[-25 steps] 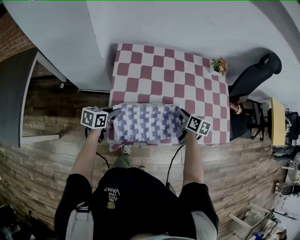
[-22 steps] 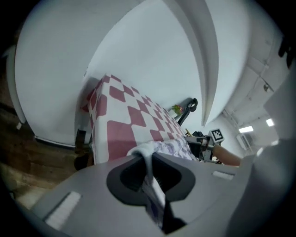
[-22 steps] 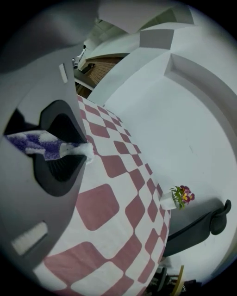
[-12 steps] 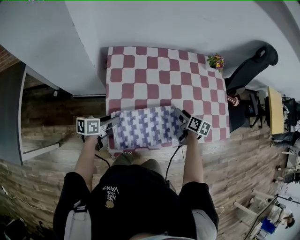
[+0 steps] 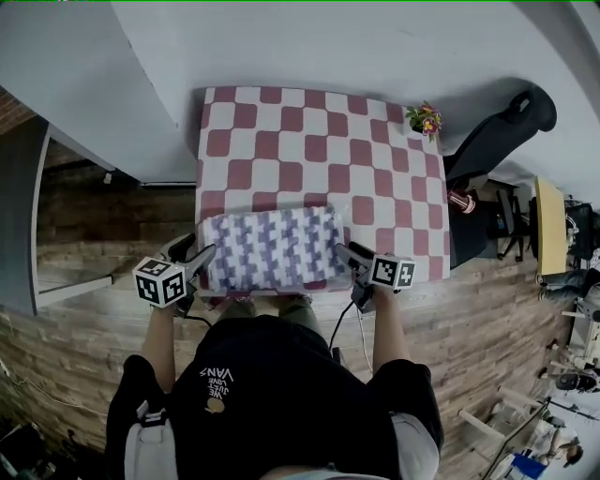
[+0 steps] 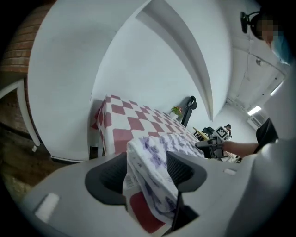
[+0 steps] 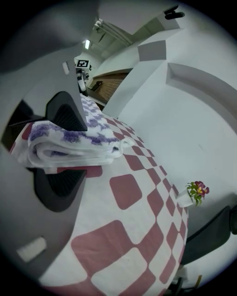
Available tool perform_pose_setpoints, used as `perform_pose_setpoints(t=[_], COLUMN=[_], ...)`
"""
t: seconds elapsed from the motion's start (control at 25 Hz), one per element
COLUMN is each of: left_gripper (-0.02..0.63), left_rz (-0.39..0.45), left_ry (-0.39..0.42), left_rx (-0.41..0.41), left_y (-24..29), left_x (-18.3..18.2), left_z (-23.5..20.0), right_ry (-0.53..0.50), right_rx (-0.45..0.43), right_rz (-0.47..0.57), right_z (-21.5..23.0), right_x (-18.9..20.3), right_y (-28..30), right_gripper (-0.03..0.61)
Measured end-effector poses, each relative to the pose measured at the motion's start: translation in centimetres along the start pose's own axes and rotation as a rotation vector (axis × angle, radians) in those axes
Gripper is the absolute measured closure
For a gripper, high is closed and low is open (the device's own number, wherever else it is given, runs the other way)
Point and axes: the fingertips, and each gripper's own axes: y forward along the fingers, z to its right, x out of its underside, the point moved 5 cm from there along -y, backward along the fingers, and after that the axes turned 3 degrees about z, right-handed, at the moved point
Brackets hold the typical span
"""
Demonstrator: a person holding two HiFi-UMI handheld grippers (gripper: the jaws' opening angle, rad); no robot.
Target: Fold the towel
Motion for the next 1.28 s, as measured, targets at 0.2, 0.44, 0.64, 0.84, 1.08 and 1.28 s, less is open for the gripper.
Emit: perform_pose_setpoints(t=[0.2,0.44,0.64,0.84,1.08,1.28], left_gripper=[0.367,0.368,0.368,0.368,0.368,0.368], left_rz=[0.004,-0.041,-0.055,-0.057,-0.077,-0.100], left_ry=[-0.047,-0.072,-0.072,-0.075,-0.008,0.089], left_rx=[-0.078,-0.148,-0.192,-0.214,-0.158,-0.079], left_y=[0.8,1.8,2.3,3.1,8.5,15.3], left_x=[2.6,4.7,5.0,4.7,3.8,2.0], left_z=[1.4,1.2,1.0,1.7,5.8,11.1], right_ry=[-0.022,0.023,0.010,0.039,-0.038,-0.078], right_rx=[-0.019,-0.028,-0.126,-0.149,-0.106,-0.007], right_rz=[-0.087,-0.094,-0.162,-0.076,0.003,0.074], right_z=[0.2,0.4,-1.7,-1.1,1.9,6.9], right_x=[0.5,0.3,1.2,-0.8,-5.1,-8.6], right_y=[1.7,2.2,4.4,2.7,-2.3,-8.3], right_gripper=[0.343,0.400,0.464,0.503,0.508,0.508])
